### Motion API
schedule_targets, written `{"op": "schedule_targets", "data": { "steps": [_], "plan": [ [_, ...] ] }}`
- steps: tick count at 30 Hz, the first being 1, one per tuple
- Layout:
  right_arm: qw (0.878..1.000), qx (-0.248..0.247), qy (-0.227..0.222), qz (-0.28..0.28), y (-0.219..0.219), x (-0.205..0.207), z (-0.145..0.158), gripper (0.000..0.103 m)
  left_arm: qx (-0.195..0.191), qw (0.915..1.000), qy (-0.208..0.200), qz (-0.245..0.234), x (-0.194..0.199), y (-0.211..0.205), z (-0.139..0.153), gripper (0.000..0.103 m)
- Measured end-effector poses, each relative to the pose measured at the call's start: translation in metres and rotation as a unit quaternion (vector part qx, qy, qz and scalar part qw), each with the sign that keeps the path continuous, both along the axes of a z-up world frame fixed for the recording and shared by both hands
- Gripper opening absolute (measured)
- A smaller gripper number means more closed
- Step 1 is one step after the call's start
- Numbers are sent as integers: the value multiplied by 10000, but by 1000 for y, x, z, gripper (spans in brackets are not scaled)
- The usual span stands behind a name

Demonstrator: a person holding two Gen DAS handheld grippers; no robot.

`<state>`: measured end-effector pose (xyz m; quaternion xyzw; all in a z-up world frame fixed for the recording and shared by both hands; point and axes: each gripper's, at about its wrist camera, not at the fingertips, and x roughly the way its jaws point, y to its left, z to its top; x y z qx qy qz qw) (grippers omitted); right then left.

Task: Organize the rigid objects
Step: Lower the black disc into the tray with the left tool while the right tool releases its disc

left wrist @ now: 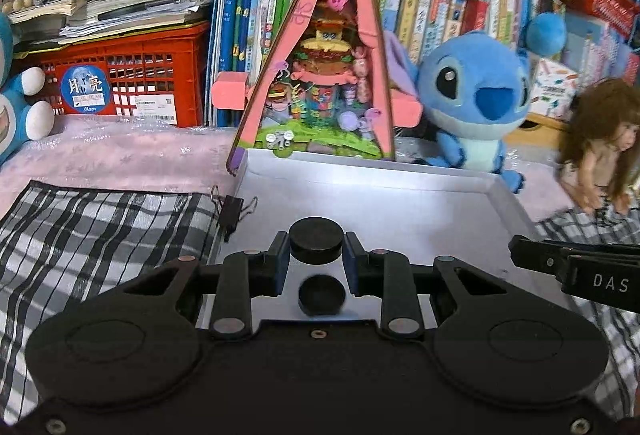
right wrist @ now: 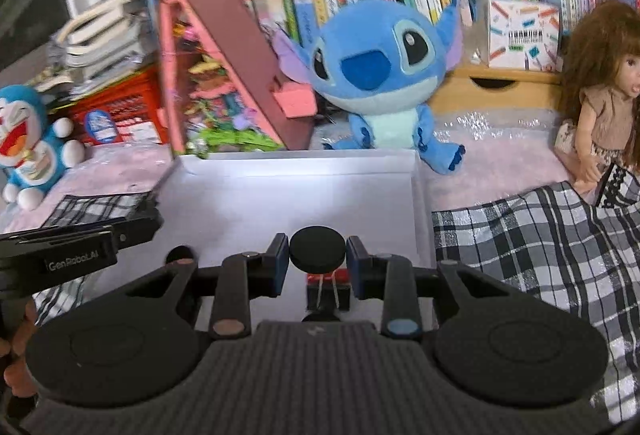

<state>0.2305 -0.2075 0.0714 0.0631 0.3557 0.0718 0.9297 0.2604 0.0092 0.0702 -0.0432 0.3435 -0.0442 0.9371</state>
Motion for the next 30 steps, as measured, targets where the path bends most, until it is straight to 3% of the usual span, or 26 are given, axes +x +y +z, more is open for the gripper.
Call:
{"op": "schedule_targets", "data": {
  "steps": [15,30],
  "plan": [
    [9984,25,445,-336,0,41,-38,36,230,9992,246,199,31,-12,-35,26],
    [9979,3,575,-300,4,49,-49,36,336,9988,304,164,36,-17,-46,27]
  ]
}}
